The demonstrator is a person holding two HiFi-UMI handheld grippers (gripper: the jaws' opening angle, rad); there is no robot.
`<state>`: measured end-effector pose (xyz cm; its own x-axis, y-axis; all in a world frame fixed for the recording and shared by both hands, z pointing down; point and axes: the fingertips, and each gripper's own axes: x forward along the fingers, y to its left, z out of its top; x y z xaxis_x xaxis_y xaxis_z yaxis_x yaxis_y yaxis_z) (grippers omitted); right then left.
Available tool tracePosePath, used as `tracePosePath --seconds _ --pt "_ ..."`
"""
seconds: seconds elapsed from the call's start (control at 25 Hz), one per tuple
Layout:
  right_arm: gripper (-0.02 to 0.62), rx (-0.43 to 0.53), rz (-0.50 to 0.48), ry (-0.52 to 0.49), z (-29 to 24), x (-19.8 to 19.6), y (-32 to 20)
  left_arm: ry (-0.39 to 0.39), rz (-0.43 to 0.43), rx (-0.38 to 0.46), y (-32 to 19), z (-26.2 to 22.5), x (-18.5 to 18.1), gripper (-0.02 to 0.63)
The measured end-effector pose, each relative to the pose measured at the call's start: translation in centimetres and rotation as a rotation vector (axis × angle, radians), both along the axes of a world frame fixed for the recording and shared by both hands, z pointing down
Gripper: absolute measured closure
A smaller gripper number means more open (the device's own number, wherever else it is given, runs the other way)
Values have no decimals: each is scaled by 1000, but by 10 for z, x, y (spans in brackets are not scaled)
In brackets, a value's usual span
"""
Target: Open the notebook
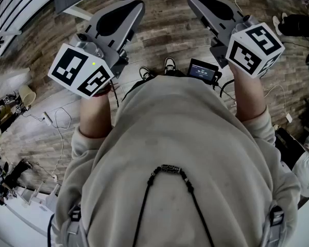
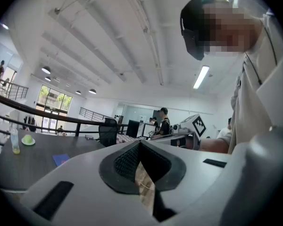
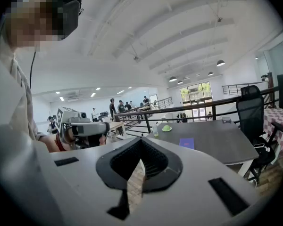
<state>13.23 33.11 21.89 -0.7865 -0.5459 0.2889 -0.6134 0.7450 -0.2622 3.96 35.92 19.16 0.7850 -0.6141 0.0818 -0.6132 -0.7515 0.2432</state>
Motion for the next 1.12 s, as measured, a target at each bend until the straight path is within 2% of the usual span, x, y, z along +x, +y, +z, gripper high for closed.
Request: tracePosePath --seconds 0.12,0.28,0.48,0.68,1.12 --pt "581 5 -1 -5 -3 -2 -1 -46 20 28 2 -3 8 604" --pt "580 9 -15 -14 -5 -3 0 -43 20 35 0 -6 5 604" --pt "580 -11 -53 -30 -2 -2 4 -134 12 72 3 7 13 604" --pt "580 -41 -53 -54 -1 -2 2 -124 -1 69 10 7 8 604" --pt "580 -38 -121 -69 2 -11 -4 -102 -111 46 11 7 -10 604"
